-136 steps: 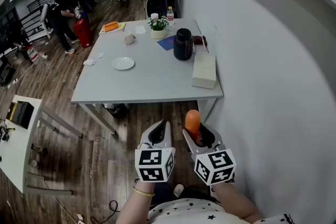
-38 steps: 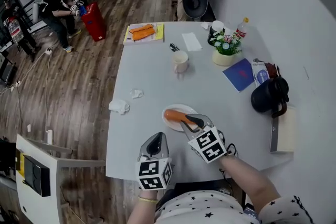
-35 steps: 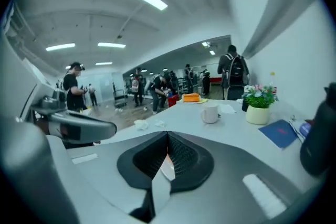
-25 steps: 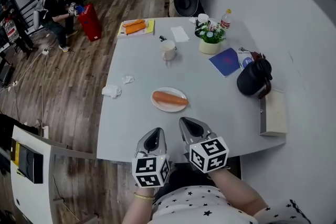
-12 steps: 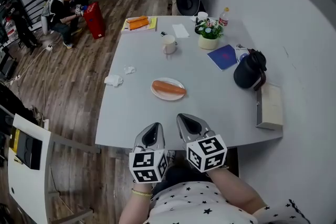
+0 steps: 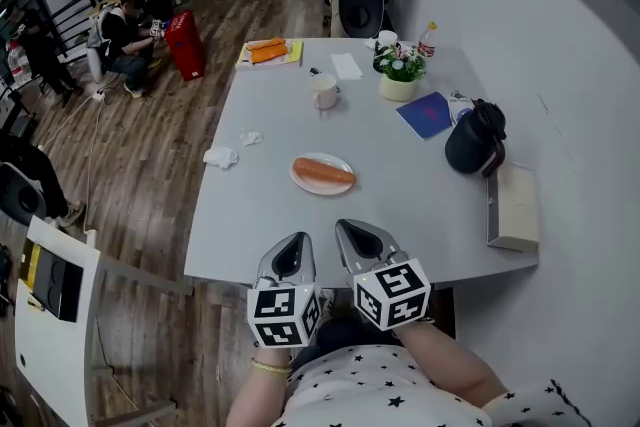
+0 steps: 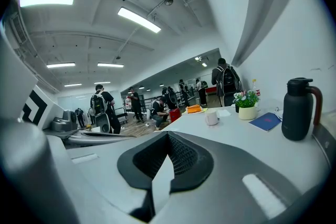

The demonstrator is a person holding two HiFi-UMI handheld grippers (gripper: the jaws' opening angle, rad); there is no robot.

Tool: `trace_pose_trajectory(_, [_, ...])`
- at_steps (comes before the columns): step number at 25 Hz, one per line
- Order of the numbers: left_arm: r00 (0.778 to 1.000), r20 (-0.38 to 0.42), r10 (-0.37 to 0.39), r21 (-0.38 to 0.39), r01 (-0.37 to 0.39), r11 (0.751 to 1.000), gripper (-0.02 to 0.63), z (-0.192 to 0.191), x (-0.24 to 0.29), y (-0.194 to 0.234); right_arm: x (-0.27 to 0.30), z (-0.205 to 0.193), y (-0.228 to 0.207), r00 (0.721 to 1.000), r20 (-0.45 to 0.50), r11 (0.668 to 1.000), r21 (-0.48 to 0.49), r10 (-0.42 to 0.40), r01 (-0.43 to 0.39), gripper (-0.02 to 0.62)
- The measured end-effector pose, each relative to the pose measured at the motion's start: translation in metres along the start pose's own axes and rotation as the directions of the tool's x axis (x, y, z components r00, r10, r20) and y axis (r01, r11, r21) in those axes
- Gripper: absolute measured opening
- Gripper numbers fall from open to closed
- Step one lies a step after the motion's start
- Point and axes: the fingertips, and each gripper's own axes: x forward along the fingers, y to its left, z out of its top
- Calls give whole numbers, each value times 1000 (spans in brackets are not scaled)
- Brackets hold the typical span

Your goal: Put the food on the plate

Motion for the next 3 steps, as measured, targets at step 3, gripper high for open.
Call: trace_pose_trajectory(3, [1000, 2, 1, -4, -1, 1000, 8, 2, 2, -2, 0, 2, 0, 1000, 0, 1000, -5, 6, -6, -3])
